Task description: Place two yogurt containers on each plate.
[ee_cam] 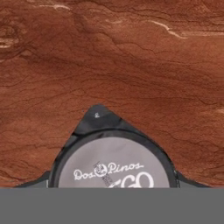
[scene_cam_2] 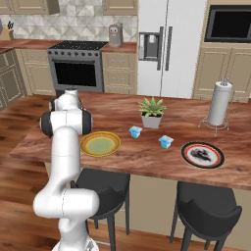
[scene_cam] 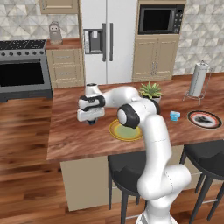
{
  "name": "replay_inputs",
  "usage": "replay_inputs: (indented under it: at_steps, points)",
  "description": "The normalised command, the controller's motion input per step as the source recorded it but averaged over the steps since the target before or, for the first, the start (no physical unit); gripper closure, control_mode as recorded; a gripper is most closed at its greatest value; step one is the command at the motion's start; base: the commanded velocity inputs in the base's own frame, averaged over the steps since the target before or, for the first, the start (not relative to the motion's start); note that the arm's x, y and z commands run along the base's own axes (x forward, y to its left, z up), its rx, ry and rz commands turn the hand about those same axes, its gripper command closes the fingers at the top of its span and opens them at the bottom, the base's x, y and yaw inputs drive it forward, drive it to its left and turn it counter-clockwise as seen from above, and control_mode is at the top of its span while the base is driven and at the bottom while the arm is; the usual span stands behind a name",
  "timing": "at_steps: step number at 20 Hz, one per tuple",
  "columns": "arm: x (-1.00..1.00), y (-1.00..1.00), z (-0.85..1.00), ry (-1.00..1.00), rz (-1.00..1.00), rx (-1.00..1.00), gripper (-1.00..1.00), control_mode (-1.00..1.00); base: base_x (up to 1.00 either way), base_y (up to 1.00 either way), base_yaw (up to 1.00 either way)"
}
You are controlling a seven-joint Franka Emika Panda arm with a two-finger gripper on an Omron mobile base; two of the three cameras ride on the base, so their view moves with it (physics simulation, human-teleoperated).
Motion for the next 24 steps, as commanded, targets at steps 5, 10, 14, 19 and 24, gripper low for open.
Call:
replay_inputs:
  at_steps: [5,10,14,19,24]
  points:
    - [-0.72,-0.62,0.58,-0.02,0.02,0.04,1.00,-1.00,0.00,0.00,0.00]
    - [-1.00,-0.70,0.70,-0.23,0.00,0.13,1.00,-1.00,0.00,0.00,0.00]
    - [-1.00,-0.71,0.48,-0.26,0.00,0.13,1.00,-1.00,0.00,0.00,0.00]
    - [-1.00,-0.73,0.07,-0.26,0.00,0.13,1.00,-1.00,0.00,0.00,0.00]
    - [-0.68,-0.47,0.01,-0.14,0.00,0.04,1.00,-1.00,0.00,0.00,0.00]
